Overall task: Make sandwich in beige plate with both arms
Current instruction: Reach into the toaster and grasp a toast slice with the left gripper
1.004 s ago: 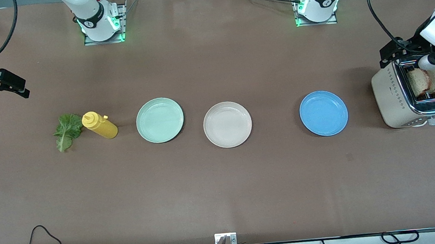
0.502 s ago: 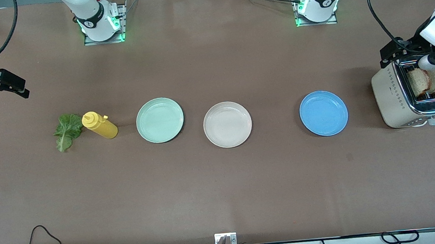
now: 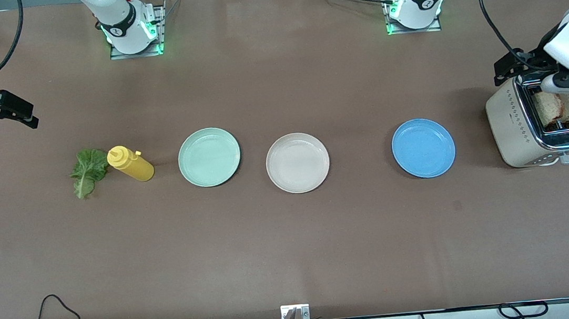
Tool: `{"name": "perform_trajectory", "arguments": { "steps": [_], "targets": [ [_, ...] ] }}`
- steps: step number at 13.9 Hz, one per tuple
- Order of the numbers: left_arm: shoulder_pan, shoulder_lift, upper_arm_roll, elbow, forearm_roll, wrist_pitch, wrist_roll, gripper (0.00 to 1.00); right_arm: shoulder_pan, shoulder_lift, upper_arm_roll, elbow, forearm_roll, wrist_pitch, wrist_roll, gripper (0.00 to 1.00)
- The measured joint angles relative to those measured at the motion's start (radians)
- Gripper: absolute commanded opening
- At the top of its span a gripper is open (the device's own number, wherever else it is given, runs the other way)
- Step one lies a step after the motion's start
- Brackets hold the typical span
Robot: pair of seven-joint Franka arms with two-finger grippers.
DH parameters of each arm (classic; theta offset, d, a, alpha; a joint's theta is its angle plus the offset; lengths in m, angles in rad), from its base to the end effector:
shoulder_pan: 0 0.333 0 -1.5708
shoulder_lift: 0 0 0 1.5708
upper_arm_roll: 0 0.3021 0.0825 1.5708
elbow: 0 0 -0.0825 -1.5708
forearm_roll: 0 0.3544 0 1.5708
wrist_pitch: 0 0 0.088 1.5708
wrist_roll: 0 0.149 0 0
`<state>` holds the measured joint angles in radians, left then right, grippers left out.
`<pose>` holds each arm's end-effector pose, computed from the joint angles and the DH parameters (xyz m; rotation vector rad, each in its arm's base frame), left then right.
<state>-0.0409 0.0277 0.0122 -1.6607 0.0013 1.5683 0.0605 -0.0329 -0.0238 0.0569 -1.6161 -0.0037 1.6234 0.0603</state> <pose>0.5218 -0.0148 0.5146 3.1325 -0.1399 -0.1885 0.5238 0.0123 0.5656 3.1370 -0.0567 0.0490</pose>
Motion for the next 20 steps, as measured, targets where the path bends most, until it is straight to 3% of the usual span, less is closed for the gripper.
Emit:
{"name": "perform_trajectory", "arguments": {
  "steps": [6,14,20],
  "targets": [
    [0.01,0.051,0.003,0.004,0.003,-0.027,0.0,1.0,0.0,0.0,0.0,0.0,-0.001,0.0,0.0,1.0],
    [0.071,0.194,0.011,0.143,0.151,-0.025,0.085,1.0,0.0,0.001,0.001,0.0,-0.002,0.0,0.0,1.0],
    [0.297,0.211,0.016,0.15,0.156,0.035,0.395,1.0,0.0,0.001,0.001,0.0,-0.002,0.0,0.0,1.0]
  ]
}}
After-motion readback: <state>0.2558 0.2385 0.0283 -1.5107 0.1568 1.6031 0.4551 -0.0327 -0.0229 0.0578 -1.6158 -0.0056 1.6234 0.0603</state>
